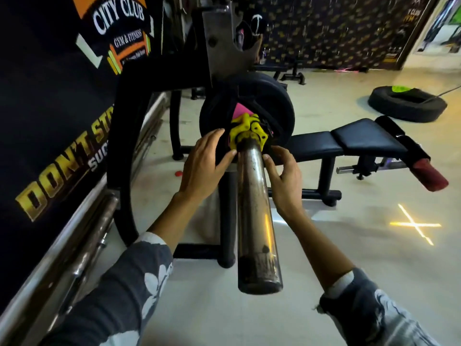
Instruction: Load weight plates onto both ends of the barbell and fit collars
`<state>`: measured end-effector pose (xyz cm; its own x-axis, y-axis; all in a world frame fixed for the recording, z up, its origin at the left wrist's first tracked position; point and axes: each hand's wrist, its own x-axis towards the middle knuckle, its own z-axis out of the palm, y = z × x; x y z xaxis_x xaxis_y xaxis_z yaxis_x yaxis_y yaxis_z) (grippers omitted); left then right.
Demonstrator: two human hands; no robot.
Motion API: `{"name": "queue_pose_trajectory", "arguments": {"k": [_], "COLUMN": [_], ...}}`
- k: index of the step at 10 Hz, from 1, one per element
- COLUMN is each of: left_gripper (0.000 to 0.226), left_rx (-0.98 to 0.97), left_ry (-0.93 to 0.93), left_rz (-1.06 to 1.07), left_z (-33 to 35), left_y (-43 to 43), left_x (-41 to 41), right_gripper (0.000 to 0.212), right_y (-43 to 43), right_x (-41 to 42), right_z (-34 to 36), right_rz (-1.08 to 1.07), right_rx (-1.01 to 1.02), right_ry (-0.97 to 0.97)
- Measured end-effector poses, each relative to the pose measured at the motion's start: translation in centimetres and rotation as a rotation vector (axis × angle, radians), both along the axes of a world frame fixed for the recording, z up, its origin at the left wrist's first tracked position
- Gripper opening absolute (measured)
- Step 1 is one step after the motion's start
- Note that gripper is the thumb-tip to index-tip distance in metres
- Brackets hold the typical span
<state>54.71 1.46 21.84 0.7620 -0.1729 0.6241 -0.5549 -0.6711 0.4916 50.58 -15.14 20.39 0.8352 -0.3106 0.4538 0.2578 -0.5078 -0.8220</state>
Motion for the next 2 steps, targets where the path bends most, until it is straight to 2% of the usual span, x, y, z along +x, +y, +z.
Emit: {"name": "queue_pose_trajectory", "arguments": {"k": [2], "left_gripper": [0.056], "left_rx": [-0.052], "left_ry": [0.051], "left_rz": [0.057], "left_z": [-0.4], "left_y": [0.1], "left_x": [-4.9], "right_gripper": [0.039], "right_y": [-1.0], "right_x": [-3.7], "right_z": [0.9], "right_rz": [0.086], "right_rx": [-0.037], "right_ry": [0.001]}}
